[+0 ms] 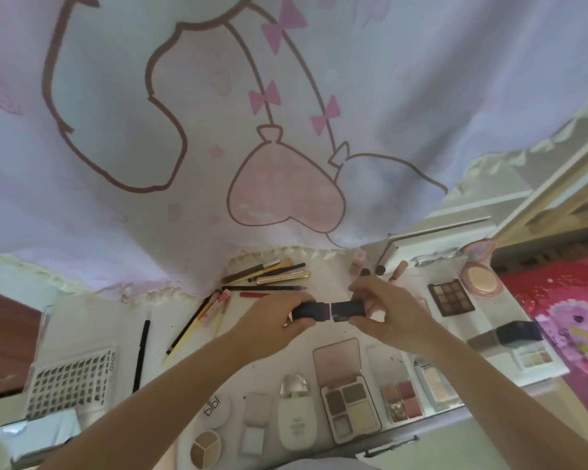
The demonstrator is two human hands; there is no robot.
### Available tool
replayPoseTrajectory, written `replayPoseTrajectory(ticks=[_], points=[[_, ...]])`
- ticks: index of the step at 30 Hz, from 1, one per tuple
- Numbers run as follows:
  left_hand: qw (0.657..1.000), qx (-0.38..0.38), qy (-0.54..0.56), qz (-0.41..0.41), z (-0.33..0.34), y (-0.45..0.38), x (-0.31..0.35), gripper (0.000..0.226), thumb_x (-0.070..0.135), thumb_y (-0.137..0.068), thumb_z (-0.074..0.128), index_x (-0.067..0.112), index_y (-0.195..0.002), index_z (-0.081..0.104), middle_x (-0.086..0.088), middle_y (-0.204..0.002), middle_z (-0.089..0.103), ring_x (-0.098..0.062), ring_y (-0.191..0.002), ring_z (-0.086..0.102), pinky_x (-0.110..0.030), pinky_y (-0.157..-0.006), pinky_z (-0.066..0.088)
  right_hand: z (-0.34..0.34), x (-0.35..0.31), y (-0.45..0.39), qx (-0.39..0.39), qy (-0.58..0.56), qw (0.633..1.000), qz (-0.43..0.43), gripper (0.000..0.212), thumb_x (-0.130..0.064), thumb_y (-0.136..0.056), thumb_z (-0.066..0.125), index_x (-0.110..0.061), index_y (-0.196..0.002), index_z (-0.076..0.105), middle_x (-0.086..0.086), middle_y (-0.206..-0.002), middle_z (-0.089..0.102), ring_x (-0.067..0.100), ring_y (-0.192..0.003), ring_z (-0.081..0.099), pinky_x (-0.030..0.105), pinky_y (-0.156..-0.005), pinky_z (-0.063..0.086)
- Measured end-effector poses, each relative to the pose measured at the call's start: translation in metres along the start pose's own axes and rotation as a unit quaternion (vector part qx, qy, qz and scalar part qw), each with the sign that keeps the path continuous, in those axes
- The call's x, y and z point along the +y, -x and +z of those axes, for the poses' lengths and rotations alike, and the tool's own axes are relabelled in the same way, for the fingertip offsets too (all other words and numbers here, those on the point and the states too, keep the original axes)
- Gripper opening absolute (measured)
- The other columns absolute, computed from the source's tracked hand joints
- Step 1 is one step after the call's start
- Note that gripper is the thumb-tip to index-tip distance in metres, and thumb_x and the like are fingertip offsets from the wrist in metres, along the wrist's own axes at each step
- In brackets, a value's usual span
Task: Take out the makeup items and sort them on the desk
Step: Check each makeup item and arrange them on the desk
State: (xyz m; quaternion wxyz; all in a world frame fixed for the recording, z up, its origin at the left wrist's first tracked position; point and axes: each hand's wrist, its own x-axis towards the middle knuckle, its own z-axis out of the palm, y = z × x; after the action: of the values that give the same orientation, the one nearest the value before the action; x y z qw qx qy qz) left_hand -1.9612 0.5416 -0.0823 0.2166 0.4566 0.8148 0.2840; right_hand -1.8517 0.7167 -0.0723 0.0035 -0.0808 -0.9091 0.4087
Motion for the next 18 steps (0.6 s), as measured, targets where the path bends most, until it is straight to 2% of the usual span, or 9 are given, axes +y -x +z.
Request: replayPoseTrajectory(ticks=[2, 3, 5, 7, 10, 13, 15, 18], points=[[0.999, -0.003, 0.047, 0.005, 0.009, -0.009, 0.008, 0.012, 0.013, -0.090, 0.054, 0.018, -0.100, 0.058, 0.018, -0.074, 0.048, 0.002, -0.067, 0.044, -0.009, -0.060, 0.034, -0.001, 0.010, 0.011, 0.047, -0.058, 0.996, 0.039, 0.044, -0.001, -0.075, 0.069, -0.030, -0.101, 0.047, -0.019, -0.077, 0.059, -0.004, -0.075, 0.060, 0.014, -0.077, 0.049], [0.997, -0.001, 0.071, 0.001, 0.014, -0.013, 0.013, 0.013, 0.011, -0.089, 0.054, 0.015, -0.101, 0.059, 0.020, -0.075, 0.047, 0.004, -0.068, 0.045, -0.008, -0.061, 0.035, -0.002, 0.014, 0.015, 0.068, -0.094, 0.991, 0.059, 0.045, -0.003, -0.071, 0.071, -0.028, -0.103, 0.049, -0.017, -0.073, 0.061, 0.000, -0.076, 0.061, 0.017, -0.078, 0.051], [0.993, 0.013, 0.116, -0.006, 0.023, -0.019, 0.021, 0.019, 0.007, -0.088, 0.055, 0.010, -0.106, 0.060, 0.016, -0.080, 0.049, 0.007, -0.072, 0.046, -0.003, -0.065, 0.037, -0.004, 0.019, 0.024, 0.105, -0.181, 0.974, 0.091, 0.047, -0.009, -0.063, 0.069, -0.028, -0.102, 0.051, -0.012, -0.074, 0.065, 0.004, -0.077, 0.063, 0.017, -0.077, 0.053], [0.992, 0.021, 0.126, -0.005, 0.030, -0.024, 0.027, 0.024, 0.007, -0.088, 0.056, 0.009, -0.111, 0.061, 0.008, -0.089, 0.048, 0.007, -0.079, 0.044, 0.000, -0.070, 0.035, -0.005, 0.022, 0.028, 0.123, -0.215, 0.963, 0.107, 0.047, -0.008, -0.062, 0.068, -0.030, -0.099, 0.050, -0.010, -0.077, 0.064, 0.000, -0.076, 0.063, 0.016, -0.074, 0.053], [0.992, 0.009, 0.126, -0.013, 0.036, -0.030, 0.033, 0.029, 0.010, -0.087, 0.058, 0.013, -0.116, 0.060, 0.006, -0.095, 0.044, 0.004, -0.084, 0.043, 0.003, -0.075, 0.032, -0.007, 0.025, 0.033, 0.112, -0.147, 0.977, 0.106, 0.046, -0.004, -0.070, 0.074, -0.024, -0.105, 0.053, -0.014, -0.084, 0.062, -0.011, -0.080, 0.058, 0.006, -0.073, 0.046], [0.992, 0.008, 0.124, -0.019, 0.039, -0.032, 0.039, 0.036, 0.008, -0.088, 0.056, 0.012, -0.124, 0.054, 0.005, -0.101, 0.045, -0.004, -0.093, 0.046, -0.005, -0.083, 0.036, -0.010, 0.027, 0.034, 0.097, -0.072, 0.985, 0.120, 0.042, -0.004, -0.072, 0.074, -0.011, -0.110, 0.059, -0.009, -0.089, 0.060, -0.010, -0.074, 0.054, -0.004, -0.070, 0.039], [0.991, 0.005, 0.134, -0.028, 0.040, -0.033, 0.041, 0.039, 0.006, -0.089, 0.055, 0.010, -0.127, 0.050, 0.003, -0.104, 0.044, -0.007, -0.098, 0.047, -0.008, -0.085, 0.038, -0.011, 0.026, 0.033, 0.083, -0.033, 0.988, 0.126, 0.039, -0.010, -0.075, 0.072, -0.012, -0.111, 0.060, -0.007, -0.092, 0.056, -0.011, -0.074, 0.047, -0.005, -0.067, 0.037], [0.985, 0.012, 0.166, -0.044, 0.042, -0.033, 0.040, 0.036, 0.002, -0.087, 0.056, 0.008, -0.122, 0.052, 0.003, -0.103, 0.047, -0.008, -0.098, 0.051, -0.002, -0.079, 0.040, -0.011, 0.025, 0.032, 0.056, -0.010, 0.991, 0.124, 0.036, -0.014, -0.078, 0.069, -0.012, -0.112, 0.061, -0.004, -0.096, 0.058, -0.005, -0.075, 0.047, -0.002, -0.065, 0.037]])
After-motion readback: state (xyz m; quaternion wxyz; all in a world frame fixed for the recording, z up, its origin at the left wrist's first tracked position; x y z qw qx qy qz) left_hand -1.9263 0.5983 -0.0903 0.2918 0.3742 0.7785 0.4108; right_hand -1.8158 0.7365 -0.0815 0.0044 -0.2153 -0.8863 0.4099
